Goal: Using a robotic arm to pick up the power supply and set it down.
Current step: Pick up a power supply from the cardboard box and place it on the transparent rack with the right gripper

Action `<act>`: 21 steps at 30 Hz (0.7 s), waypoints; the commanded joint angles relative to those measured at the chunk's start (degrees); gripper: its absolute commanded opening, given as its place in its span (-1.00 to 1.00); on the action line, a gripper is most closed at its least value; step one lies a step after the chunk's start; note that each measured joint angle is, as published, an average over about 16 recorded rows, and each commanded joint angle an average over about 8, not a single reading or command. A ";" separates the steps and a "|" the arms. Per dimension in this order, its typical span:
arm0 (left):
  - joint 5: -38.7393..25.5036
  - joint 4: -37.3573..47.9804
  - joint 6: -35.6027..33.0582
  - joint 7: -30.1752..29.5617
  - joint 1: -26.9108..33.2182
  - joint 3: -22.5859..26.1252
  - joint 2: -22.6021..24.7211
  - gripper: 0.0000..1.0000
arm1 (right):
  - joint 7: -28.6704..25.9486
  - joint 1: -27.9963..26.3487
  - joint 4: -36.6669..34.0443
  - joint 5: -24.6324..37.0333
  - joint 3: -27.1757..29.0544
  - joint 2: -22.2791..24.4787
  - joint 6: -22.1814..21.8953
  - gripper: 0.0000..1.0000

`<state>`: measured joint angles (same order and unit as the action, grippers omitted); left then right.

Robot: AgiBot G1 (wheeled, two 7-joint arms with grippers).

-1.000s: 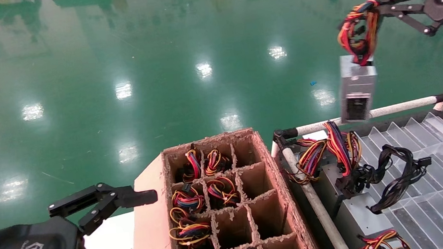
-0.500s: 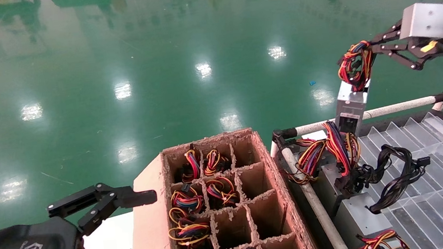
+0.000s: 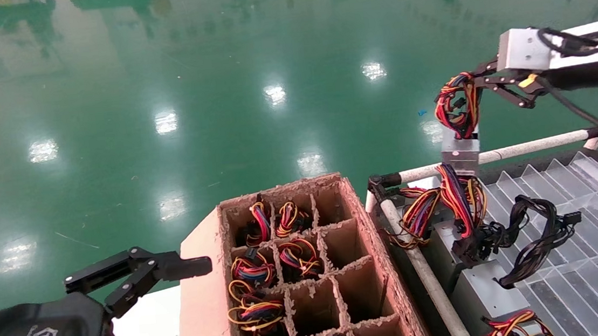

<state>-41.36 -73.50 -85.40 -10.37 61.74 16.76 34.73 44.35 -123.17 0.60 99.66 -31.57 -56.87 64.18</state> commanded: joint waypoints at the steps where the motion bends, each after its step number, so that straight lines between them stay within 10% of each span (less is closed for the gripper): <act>1: 0.00 0.00 0.00 0.00 0.00 0.01 0.00 1.00 | -0.13 0.38 -0.27 -0.09 0.07 -0.58 -0.81 -1.00; 21: 0.05 0.00 0.03 0.04 0.02 0.08 -0.03 1.00 | -0.80 4.83 -1.54 -0.55 0.38 -0.48 -6.98 -1.00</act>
<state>-41.31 -73.50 -85.36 -10.33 61.76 16.83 34.70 43.50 -118.46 -0.93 99.07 -31.16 -57.32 57.63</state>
